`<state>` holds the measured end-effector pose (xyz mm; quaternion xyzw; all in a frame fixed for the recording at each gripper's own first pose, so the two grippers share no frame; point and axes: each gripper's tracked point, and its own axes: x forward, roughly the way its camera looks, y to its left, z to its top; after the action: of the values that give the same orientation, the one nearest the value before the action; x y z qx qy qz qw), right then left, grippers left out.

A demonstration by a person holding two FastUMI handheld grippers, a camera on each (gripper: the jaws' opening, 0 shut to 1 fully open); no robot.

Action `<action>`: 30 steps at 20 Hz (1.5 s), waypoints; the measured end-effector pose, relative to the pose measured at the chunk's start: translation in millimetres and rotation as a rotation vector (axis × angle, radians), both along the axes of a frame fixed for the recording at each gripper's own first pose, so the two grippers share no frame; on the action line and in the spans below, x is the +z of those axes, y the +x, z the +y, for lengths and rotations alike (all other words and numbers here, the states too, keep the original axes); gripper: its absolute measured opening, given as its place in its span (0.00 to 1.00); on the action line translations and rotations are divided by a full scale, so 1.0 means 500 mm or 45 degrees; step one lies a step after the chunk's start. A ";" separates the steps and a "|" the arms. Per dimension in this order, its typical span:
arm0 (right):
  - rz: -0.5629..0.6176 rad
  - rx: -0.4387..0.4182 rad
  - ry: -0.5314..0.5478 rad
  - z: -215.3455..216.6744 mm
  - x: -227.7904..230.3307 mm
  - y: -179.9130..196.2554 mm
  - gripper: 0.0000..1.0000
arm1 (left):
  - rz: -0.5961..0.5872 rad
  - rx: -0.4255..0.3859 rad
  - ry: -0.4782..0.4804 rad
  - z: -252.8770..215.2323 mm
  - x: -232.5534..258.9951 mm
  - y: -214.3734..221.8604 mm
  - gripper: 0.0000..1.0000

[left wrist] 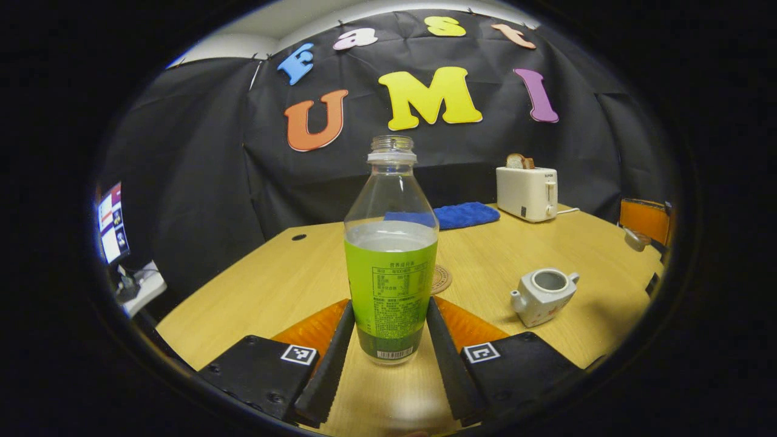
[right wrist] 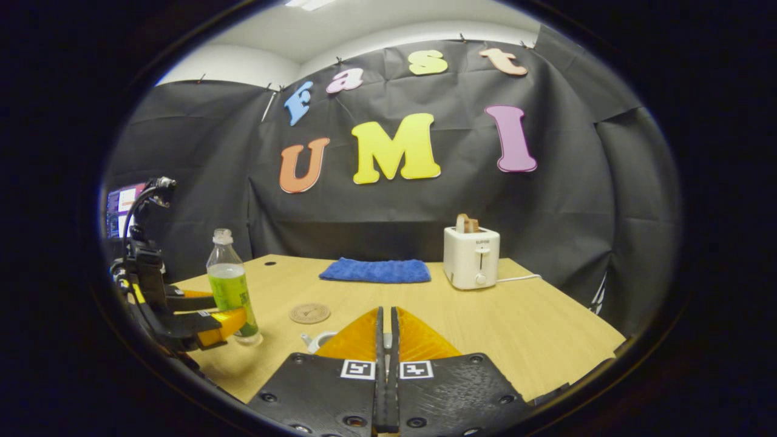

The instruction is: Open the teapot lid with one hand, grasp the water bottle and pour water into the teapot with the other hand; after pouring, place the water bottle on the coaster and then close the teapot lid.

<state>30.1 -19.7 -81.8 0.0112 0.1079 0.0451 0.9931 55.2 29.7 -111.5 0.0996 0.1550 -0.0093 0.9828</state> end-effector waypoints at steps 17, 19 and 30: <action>0.011 -0.039 -0.013 -0.103 -0.018 -0.032 0.00 | 0.009 -0.234 1.163 0.017 0.084 -0.010 0.71; 0.010 -0.047 -0.011 -0.113 -0.022 -0.035 0.00 | 0.044 -0.284 1.273 0.014 0.067 -0.009 0.71; 0.034 -0.066 0.010 -0.157 -0.054 -0.043 0.00 | 0.145 -0.375 1.738 -0.025 0.057 0.023 0.71</action>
<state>8.7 -98.1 -108.8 0.0184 0.1206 0.0196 0.9923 66.9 17.1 -82.9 0.7140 0.1622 -0.0481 0.6794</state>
